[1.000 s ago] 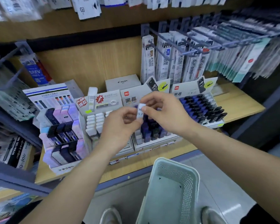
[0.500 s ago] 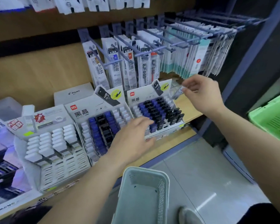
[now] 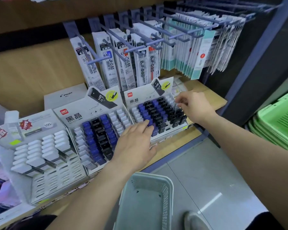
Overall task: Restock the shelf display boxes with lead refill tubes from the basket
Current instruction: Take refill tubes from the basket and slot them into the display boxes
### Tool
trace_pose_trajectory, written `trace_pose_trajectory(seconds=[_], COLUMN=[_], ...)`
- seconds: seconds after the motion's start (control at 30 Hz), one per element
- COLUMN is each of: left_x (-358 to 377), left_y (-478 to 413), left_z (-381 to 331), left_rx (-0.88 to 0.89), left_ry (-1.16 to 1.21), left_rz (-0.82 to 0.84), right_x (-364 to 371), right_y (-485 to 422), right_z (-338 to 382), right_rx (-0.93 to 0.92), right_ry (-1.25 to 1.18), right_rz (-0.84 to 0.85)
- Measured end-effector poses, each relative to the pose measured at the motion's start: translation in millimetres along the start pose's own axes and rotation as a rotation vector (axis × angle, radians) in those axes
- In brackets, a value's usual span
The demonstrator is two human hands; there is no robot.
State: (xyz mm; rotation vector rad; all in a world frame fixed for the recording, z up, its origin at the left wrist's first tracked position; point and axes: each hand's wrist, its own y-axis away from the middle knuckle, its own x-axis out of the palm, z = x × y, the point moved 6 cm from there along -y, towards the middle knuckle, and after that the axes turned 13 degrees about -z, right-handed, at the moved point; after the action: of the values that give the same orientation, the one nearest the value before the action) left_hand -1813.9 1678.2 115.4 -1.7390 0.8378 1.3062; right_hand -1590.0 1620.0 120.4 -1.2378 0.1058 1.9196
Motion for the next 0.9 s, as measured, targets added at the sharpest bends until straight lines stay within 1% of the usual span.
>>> trace_pose_trajectory(seconds=[0.23,0.5,0.7,0.9], left_x=[-0.3,-1.1,2.1,1.4], left_y=[0.9,1.5,0.6,1.1], left_z=[0.5,1.1,1.5,1.6], left_rx=[0.02,0.034,0.039,0.034], left_ry=[0.012,0.022,0.018,0.024], left_rz=[0.011,0.01,0.011,0.006], right_x=[-2.7,-4.4,-2.5,0.3], right_y=[-1.9,0.5,2.1,2.2], right_z=[-4.8,-0.9,1.9,-1.2], right_rx=[0.037,-0.028,-0.045,-0.056], right_ry=[-0.018,0.017,0.001,-0.001], right_rz=[-0.063,-0.002,-0.05,-0.043])
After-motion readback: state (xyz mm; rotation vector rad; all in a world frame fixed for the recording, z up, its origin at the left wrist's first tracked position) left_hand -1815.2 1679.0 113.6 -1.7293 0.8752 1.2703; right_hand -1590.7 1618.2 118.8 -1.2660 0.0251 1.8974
